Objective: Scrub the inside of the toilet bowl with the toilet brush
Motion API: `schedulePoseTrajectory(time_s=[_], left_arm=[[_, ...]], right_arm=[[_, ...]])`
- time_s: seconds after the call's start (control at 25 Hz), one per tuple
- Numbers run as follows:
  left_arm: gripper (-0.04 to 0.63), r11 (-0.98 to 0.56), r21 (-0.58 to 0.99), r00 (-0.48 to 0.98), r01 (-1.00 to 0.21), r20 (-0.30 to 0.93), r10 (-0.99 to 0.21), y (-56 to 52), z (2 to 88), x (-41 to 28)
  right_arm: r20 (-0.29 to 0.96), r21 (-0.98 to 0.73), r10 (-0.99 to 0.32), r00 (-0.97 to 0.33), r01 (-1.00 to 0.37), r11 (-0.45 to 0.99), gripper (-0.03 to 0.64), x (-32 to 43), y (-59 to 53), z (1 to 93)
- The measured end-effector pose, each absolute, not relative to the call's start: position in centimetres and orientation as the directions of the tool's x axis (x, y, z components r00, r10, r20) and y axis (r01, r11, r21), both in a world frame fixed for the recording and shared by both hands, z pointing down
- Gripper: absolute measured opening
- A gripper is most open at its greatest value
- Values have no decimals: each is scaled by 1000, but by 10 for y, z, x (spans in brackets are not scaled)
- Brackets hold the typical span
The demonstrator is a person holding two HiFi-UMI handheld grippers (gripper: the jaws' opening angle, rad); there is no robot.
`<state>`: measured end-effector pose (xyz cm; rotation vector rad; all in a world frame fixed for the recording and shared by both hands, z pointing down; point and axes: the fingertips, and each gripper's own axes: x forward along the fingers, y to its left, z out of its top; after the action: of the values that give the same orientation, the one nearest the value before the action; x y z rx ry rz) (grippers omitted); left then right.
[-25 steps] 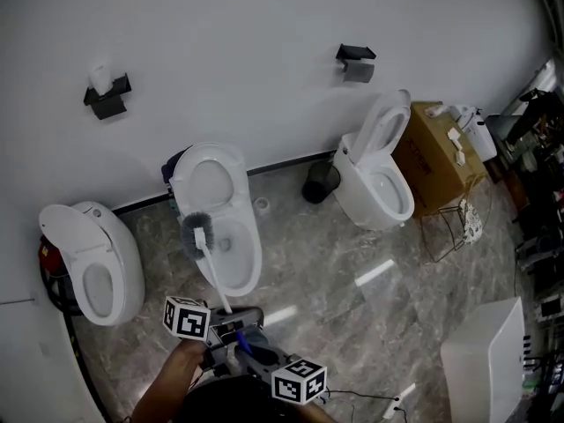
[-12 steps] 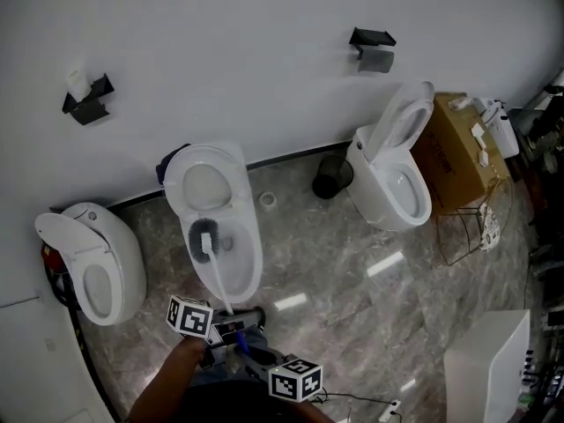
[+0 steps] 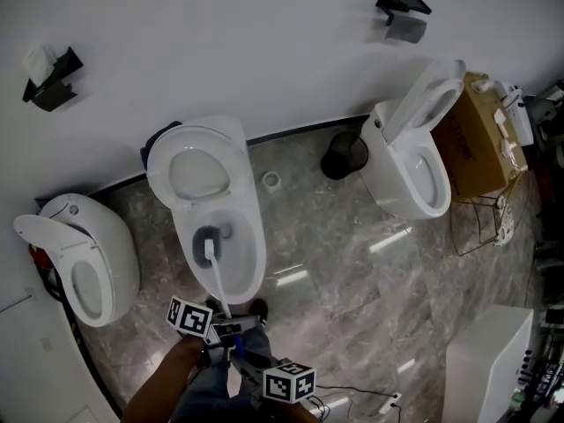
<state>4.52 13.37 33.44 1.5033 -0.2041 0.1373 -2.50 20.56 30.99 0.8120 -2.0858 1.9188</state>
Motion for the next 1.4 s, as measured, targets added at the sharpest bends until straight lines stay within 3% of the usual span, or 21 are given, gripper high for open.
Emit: schedulePoseTrajectory(time_s=[0.64,1.4], left_arm=[[0,260,929,964,-265,251,85,96,626,1],[0,324,901,958,-287,271,95,35,783,-15]], right_arm=[[549,-836,-176,-817,-534,-130,63,-67,157,587],[544,-831,-175,-820,-499,-247,63,-86,93,735]])
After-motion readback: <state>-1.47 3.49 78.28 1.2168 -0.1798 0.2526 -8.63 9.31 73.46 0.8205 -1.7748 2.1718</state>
